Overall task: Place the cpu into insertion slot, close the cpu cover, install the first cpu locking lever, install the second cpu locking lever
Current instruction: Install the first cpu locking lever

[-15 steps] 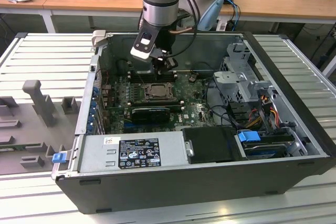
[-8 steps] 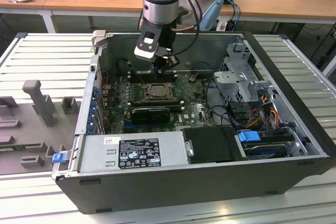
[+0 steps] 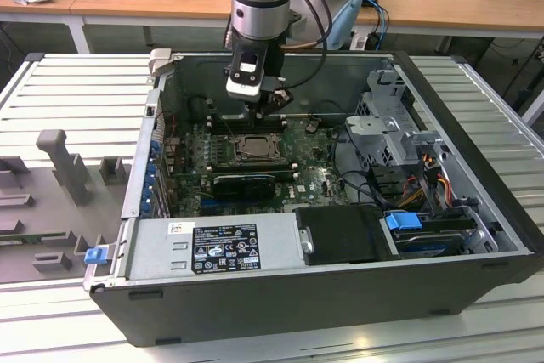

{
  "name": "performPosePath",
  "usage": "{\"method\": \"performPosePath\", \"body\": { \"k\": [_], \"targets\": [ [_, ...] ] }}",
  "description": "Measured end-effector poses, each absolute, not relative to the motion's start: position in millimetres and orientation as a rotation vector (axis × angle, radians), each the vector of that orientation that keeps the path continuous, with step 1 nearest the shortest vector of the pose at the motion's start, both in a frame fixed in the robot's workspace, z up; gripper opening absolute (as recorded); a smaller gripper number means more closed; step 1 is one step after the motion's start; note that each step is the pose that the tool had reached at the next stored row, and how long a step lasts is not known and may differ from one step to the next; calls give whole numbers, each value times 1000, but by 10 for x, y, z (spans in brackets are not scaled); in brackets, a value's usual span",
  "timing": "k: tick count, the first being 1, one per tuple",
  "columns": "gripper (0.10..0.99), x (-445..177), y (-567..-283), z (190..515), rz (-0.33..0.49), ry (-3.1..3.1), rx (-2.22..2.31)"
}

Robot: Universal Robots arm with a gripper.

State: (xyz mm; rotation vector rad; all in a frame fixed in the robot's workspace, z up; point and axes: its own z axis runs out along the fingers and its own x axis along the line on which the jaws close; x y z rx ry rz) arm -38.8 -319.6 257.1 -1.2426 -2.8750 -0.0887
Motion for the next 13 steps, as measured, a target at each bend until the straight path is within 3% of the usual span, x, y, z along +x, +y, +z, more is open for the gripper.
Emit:
{"method": "performPosePath", "body": {
  "k": [13],
  "targets": [
    [106, -388, -3196, 2571, -87, -2974, -966]
  ]
}}
